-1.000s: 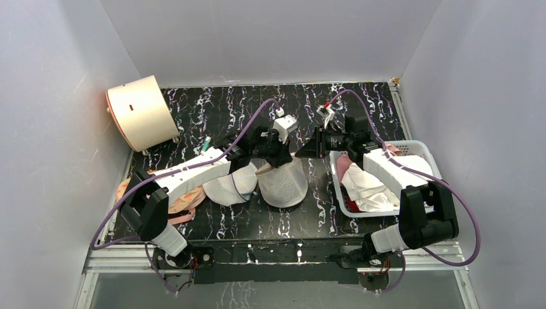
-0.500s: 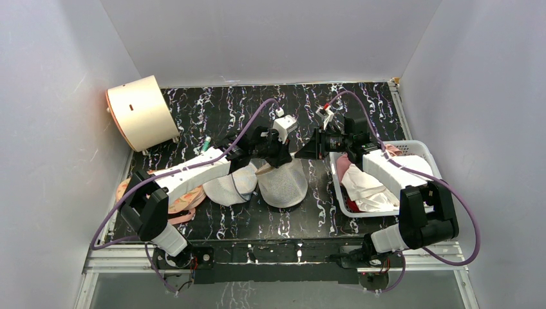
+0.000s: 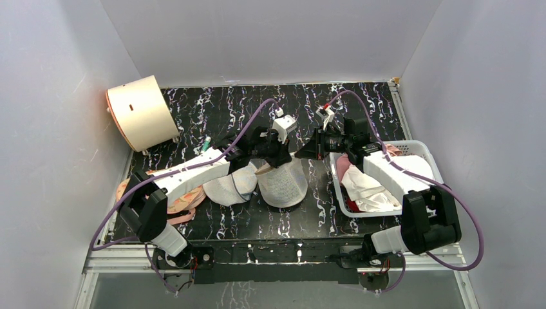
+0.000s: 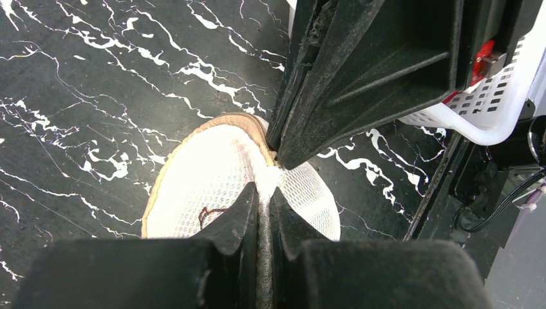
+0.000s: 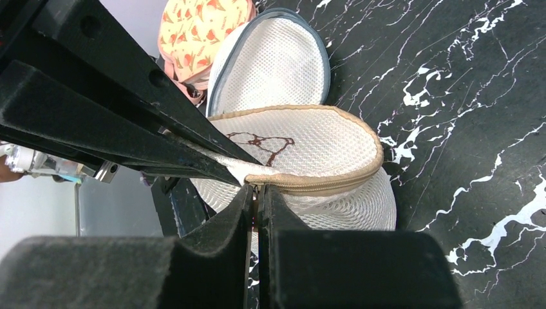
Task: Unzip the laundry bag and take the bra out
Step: Unzip the laundry bag at the center of the board.
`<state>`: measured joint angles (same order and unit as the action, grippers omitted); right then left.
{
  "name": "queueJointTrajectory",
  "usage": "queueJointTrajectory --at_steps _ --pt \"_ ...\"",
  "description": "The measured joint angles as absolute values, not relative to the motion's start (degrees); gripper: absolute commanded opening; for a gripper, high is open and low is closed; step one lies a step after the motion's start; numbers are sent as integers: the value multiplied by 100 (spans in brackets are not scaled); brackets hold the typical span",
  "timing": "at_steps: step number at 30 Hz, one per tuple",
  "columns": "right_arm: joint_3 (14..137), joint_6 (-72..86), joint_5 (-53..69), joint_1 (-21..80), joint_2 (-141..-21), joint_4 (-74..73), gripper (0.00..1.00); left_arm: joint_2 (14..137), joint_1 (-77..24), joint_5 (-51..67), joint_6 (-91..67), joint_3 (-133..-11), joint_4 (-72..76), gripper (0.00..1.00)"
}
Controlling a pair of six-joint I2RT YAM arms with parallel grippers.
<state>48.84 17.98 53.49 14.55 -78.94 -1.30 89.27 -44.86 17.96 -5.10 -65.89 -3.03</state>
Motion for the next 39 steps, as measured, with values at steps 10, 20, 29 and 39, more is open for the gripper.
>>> queueJointTrajectory --at_steps 10,20,29,39 --pt "4884 1712 4689 1409 -7736 -331 0 8890 -4486 1859 -440 -6545 -261 0" --pt "4884 1778 4512 1262 -7913 -183 0 8215 -4486 2014 -344 -6123 130 0" --pt "4818 1973 4434 1251 -7854 -99 0 8082 -4491 1914 -303 -6045 167 25" --pt "4720 2060 4029 1481 -7234 -185 0 8114 -4497 1719 -290 -6066 156 72"
